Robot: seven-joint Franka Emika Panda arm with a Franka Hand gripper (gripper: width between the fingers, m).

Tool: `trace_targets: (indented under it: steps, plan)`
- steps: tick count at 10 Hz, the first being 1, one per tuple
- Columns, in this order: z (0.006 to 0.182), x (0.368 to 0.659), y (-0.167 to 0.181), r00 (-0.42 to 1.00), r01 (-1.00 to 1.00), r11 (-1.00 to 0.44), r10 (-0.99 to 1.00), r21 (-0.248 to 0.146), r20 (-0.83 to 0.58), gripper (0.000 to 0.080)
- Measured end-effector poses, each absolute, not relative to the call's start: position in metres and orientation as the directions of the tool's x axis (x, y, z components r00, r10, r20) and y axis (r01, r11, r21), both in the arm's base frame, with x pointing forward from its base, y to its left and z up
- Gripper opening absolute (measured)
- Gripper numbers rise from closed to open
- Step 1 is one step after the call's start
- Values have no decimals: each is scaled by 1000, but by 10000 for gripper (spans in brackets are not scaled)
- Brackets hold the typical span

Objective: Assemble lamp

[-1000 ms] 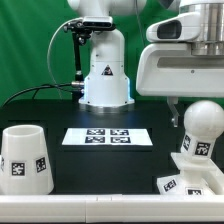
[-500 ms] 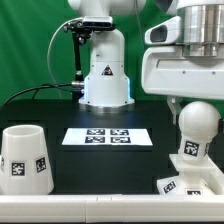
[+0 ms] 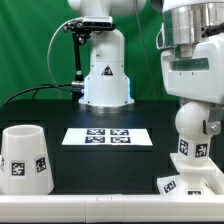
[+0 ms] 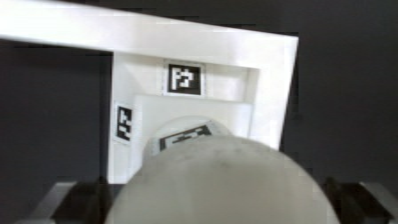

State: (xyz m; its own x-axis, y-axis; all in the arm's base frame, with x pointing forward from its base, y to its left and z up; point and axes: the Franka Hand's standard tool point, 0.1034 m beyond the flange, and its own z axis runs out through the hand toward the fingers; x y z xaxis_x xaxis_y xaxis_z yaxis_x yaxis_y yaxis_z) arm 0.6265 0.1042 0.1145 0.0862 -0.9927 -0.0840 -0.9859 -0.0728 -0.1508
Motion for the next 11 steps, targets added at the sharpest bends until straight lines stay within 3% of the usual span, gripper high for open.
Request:
trace_targets:
  steps: [1, 2, 3, 4, 6, 9, 11]
  plan:
    - [114, 626, 104, 109, -984, -96, -991, -152, -80, 574]
    - [113, 626, 102, 218, -966, -207, -974, -158, -61, 574]
    - [112, 625, 98, 365, -921, -354, -930, -163, -37, 669]
    - [112, 626, 94, 486, -863, -477, -874, -167, -13, 694]
    - [109, 619, 95, 750, -655, -747, -661, -116, 21, 698]
    - [109, 619, 93, 844, -528, -843, -534, -107, 43, 699]
    - [111, 619, 95, 967, -238, -970, -242, -54, 83, 699]
